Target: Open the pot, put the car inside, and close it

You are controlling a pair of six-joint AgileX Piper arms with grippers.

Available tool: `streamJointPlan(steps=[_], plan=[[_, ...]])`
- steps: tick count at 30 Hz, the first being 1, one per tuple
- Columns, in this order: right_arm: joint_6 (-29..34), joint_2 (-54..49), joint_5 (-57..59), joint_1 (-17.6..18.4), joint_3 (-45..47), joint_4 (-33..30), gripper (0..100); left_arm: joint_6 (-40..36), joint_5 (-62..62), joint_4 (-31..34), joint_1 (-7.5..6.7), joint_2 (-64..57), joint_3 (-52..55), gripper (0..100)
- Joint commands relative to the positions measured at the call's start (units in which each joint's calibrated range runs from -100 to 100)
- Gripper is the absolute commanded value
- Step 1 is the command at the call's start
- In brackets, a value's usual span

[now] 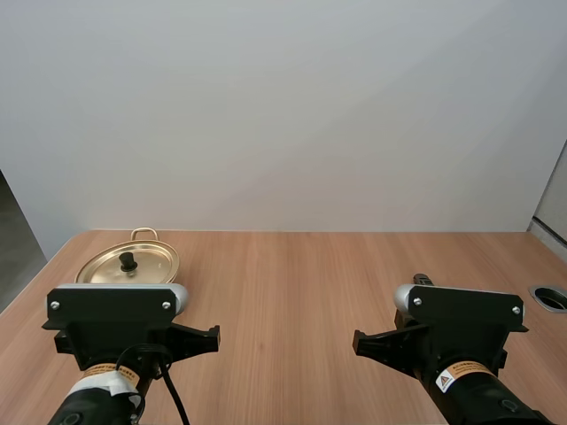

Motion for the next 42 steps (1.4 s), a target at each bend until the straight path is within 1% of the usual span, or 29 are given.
streamJointPlan(steps=[1,9,15,17,19,21,22,24,26,28,30,32,34,35,37,38,40,42], plan=[[0.00,0.00,-0.02,0.02,0.00,0.07,0,-0.01,0.00,0.00,0.00,0.00,0.00,0],[0.00,0.00,-0.02,0.02,0.00,0.07,0,-0.01,0.00,0.00,0.00,0.00,0.00,0],[0.00,0.00,-0.02,1.10,0.00,2.92,0,-0.01,0.00,0.00,0.00,0.00,0.00,0],[0.00,0.00,-0.02,1.16,0.00,2.02,0,-0.01,-0.97,0.00,0.00,0.00,0.00,0],[0.00,0.00,-1.01,1.16,0.00,-1.60,0,-0.01,-2.75,0.00,0.00,0.00,0.00,0],[0.00,0.00,-5.85,1.16,0.00,-9.83,0,-0.01,-7.00,0.87,0.00,0.00,0.00,0],[0.00,0.00,-8.72,1.16,0.00,-16.03,0,0.25,-10.04,1.81,0.00,0.00,0.00,0],[0.00,0.00,-12.36,1.16,0.00,-28.06,0,2.67,-20.54,5.65,0.00,0.00,0.00,0],[0.00,0.00,-14.53,1.16,0.00,-35.99,0,6.38,-32.67,10.52,0.00,0.00,0.00,0],[0.00,0.00,-17.39,1.16,0.00,-40.40,0,9.44,-44.32,12.94,0.00,0.00,0.00,0],[0.00,0.00,-18.98,1.16,0.00,-40.91,0,12.23,-54.84,12.94,0.00,0.00,0.00,0],[0.00,0.00,-20.02,1.16,0.00,-41.37,0,13.77,-57.31,12.94,0.00,0.00,0.00,0],[0.00,0.00,-22.29,1.16,0.00,-44.23,0,14.15,-54.17,12.94,0.00,0.00,-1.07,0],[0.00,0.00,-22.85,1.16,0.00,-46.75,0,14.26,-49.61,12.94,0.00,0.00,-2.29,0],[0.00,0.00,-22.92,1.16,0.00,-51.85,0,14.34,-36.11,12.79,0.00,0.00,-5.74,0],[0.08,0.00,-22.50,1.16,0.00,-52.75,0,14.06,-27.91,12.50,0.00,0.00,-7.97,0],[1.56,0.00,-21.72,1.16,-2.91,-51.28,0,12.95,-14.02,12.00,0.00,0.00,-12.93,0],[3.84,0.00,-22.89,1.16,-7.61,-47.35,0,11.06,-0.24,11.97,0.00,0.00,-17.82,0]])
